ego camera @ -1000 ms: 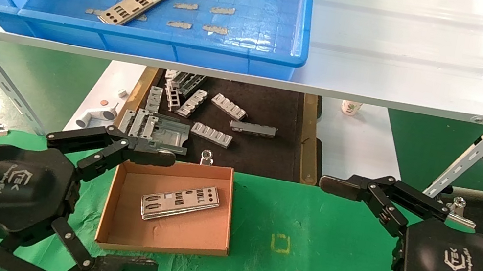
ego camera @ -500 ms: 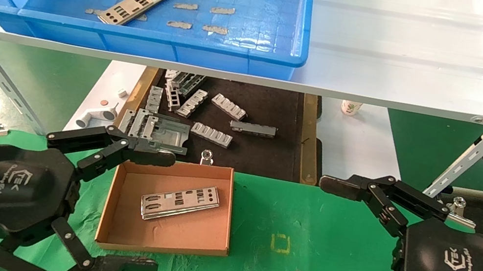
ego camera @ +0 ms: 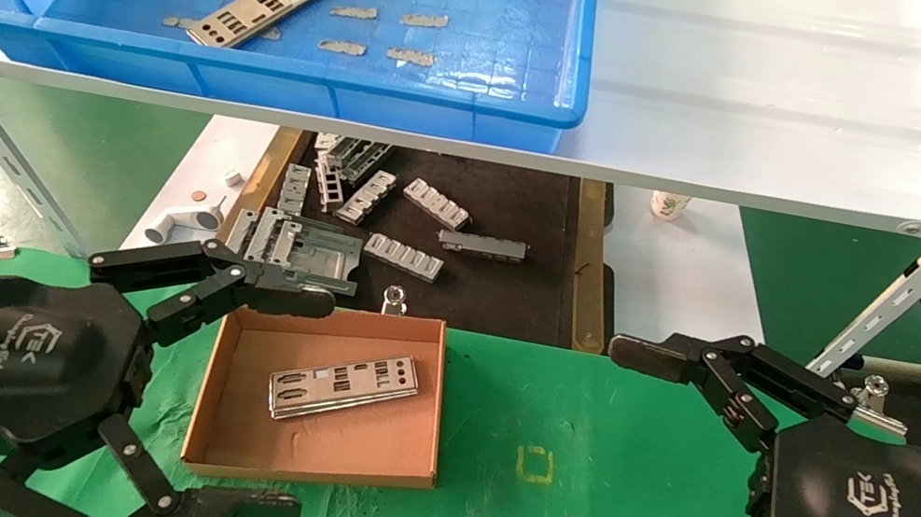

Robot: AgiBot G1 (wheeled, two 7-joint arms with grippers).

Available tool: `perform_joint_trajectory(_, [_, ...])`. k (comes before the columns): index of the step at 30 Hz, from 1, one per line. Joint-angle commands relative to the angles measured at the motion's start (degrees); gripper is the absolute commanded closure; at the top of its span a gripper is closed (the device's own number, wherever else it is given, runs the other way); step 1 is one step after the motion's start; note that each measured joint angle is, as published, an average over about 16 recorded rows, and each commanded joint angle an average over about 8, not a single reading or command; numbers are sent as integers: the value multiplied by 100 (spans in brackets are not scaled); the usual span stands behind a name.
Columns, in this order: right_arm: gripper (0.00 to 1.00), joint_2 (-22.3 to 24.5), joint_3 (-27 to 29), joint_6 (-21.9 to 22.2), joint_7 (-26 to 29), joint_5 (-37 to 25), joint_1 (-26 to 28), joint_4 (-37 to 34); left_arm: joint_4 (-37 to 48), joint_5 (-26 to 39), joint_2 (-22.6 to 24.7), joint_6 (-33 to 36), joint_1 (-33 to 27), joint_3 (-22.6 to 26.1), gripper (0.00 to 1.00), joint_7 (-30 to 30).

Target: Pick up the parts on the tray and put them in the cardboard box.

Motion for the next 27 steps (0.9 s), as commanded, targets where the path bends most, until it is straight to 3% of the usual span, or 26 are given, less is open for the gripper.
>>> perform_joint_trajectory(1, [0, 0, 0, 0, 0, 0, 0, 0, 0, 0, 0, 0, 0, 0, 0, 0])
perform_joint_trajectory(27, [0, 0, 0, 0, 0, 0, 0, 0, 0, 0, 0, 0, 0, 0, 0, 0])
